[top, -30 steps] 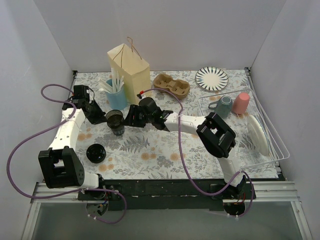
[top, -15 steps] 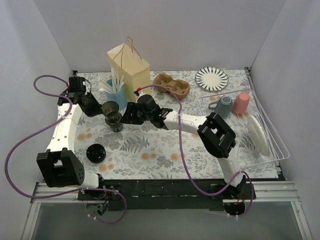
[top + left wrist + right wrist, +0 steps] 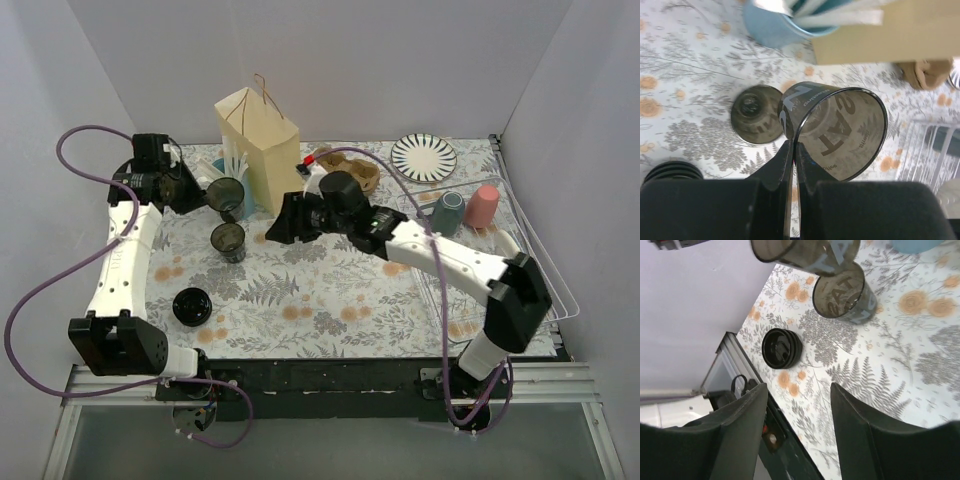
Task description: Pack the takeout coffee
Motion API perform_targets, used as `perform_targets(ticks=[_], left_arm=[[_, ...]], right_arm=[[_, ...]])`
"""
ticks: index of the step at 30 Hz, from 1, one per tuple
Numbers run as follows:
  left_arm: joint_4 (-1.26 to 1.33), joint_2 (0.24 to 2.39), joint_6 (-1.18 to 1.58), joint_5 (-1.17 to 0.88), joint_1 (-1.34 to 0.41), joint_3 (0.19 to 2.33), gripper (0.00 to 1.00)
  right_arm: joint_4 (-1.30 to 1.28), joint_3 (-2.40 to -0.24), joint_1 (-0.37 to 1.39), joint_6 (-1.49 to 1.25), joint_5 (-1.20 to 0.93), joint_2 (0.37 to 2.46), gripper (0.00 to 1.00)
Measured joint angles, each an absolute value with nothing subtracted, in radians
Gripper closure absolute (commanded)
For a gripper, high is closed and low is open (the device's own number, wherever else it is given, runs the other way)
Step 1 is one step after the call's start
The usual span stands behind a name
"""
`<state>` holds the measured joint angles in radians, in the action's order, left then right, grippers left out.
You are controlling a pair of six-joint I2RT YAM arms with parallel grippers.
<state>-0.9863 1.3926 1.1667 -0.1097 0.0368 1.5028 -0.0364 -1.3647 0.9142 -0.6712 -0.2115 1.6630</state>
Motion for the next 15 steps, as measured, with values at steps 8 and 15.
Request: perform_targets(ticks=[8,15], left_arm=[[-0.941,1.369,1.257,-0.065,-0.318,1.476,1.0],[-0.859,1.398,1.382,-0.003,-0.552,1.367,1.0]], right_arm=[[-0.238,-1.102,0.895,-0.484,-0.135,1.217,0.32],[-0.384,-0.982,0.898,-0.431,0.049,0.868,0.17]])
